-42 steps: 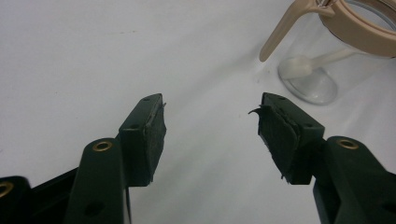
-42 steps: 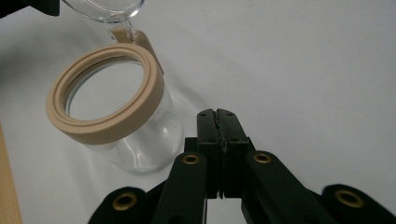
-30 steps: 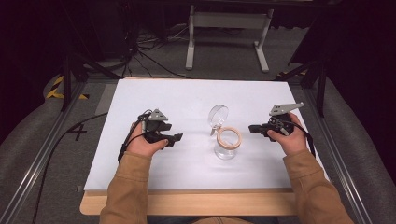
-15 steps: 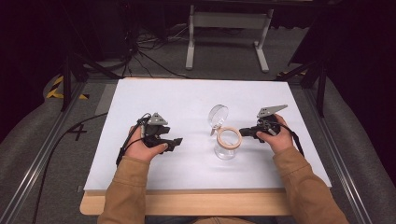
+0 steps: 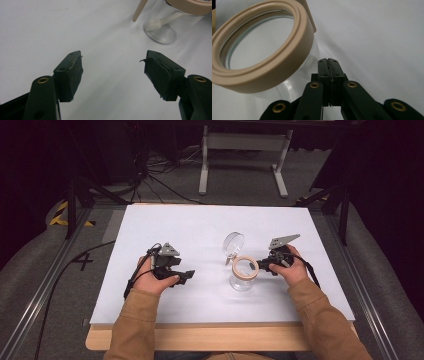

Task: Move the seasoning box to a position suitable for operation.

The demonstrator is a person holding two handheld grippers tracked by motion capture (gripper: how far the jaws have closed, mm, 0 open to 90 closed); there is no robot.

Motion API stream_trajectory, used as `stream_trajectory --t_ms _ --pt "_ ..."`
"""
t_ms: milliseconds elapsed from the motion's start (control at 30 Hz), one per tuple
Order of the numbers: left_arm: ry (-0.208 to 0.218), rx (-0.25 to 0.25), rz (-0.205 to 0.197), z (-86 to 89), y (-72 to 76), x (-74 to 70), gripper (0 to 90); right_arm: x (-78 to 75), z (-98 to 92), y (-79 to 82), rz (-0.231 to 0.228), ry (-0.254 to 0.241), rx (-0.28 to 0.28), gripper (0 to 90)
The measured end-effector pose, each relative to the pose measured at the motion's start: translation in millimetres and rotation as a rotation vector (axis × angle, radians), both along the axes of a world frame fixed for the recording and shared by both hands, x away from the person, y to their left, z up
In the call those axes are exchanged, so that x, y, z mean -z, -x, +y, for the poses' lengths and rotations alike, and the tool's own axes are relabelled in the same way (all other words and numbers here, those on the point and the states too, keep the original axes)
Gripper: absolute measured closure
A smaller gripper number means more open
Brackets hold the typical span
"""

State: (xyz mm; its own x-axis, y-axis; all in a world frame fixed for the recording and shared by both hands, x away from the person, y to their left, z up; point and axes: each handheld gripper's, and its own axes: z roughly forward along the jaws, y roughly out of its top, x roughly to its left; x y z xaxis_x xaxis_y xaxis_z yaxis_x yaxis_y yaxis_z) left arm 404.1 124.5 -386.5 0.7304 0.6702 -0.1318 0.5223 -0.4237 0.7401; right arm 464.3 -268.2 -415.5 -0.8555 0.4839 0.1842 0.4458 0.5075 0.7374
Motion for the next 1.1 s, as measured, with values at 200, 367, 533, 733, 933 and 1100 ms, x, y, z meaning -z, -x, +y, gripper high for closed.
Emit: stream_trajectory --t_ms 200,367,533,733,933,1100 --pt "-0.002 0.014 -0.008 -3.9 -4.7 0.0 31.3 -1.3 -1.3 5.0 0.002 0.020 -0.004 90.0" --pt "-0.007 0.034 -0.005 -10.5 -10.1 -1.0 31.3 -3.4 -1.2 13.7 -0.003 0.047 -0.015 90.0" --pt "-0.001 0.051 -0.009 -17.1 -13.7 -1.9 31.3 -3.5 -1.5 22.8 0.005 0.059 -0.031 90.0" --pt "0.006 0.073 -0.008 -25.8 -19.2 -2.4 31.3 -5.2 1.7 33.4 0.012 0.085 -0.059 90.0" --pt "0.002 0.087 -0.006 -30.3 -22.0 -3.8 31.5 -6.5 7.3 42.4 0.016 0.105 -0.095 90.0" --pt "0.009 0.091 -0.010 -30.8 -23.1 -3.6 34.5 -7.6 10.9 46.9 0.017 0.122 -0.113 90.0"
